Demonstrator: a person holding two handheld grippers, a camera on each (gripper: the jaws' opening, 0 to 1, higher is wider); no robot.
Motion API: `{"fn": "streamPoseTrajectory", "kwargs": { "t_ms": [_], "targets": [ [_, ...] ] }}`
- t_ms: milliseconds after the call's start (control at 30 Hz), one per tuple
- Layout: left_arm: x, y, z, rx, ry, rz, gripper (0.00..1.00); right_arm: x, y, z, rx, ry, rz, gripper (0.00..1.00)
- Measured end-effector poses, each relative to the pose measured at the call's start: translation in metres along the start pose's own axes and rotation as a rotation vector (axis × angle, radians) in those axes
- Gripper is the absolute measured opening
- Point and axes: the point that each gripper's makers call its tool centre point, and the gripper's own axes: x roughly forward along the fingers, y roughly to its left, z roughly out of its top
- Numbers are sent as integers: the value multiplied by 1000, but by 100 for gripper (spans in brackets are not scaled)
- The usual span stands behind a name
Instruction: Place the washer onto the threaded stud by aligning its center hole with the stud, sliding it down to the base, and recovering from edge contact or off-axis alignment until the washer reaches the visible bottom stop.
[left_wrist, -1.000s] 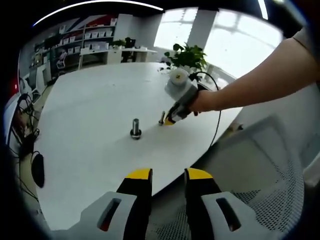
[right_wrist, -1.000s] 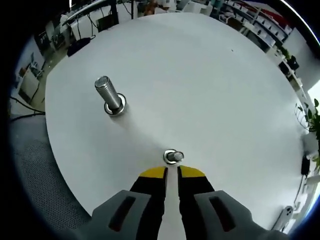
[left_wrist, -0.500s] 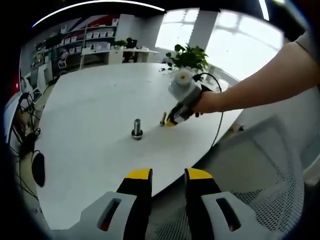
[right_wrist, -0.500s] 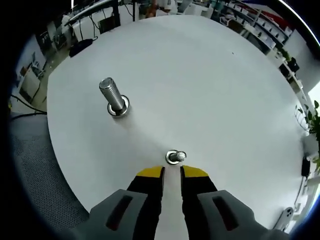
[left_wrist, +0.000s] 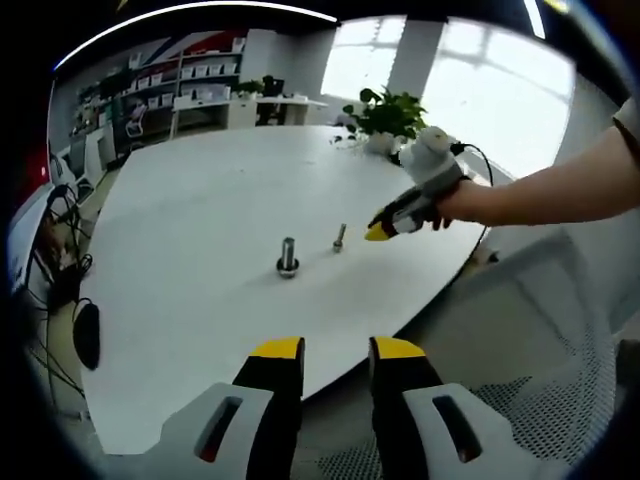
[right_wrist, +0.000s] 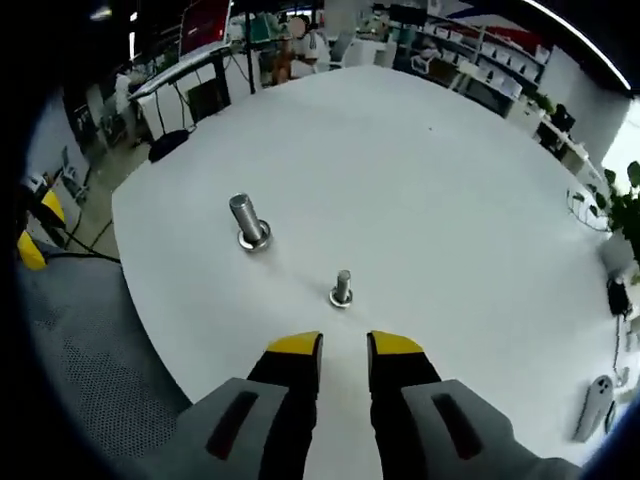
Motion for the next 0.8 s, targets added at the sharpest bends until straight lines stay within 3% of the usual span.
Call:
{"fn": "streamPoseTrajectory", "kwargs": {
  "t_ms": [67,133,233,400,567,633,800],
  "targets": [
    [-1,4,3,-22,-18,12,24,-12,-3,2,57,-27,13,21],
    [-2,7,3,-33,-22,29,24,-24,-6,4,45,-46,28,22],
    [-2,9,1,-34,-16,45,24,-43,10,17,44,-109,128,22],
    [-3,11,5,-43,-29,54,25,-79,18,21,26,-158,153,24],
    [-10,20,15,-70,-92,93,25,-103,27,5,-19,-162,161,25],
    [-10,20,15,-70,-95,97,25,-114,39,0,10,-183,216,25],
    [-10,18,17,-68,-99,93,27,-135,45,-17,35,-207,232,25]
  ]
}}
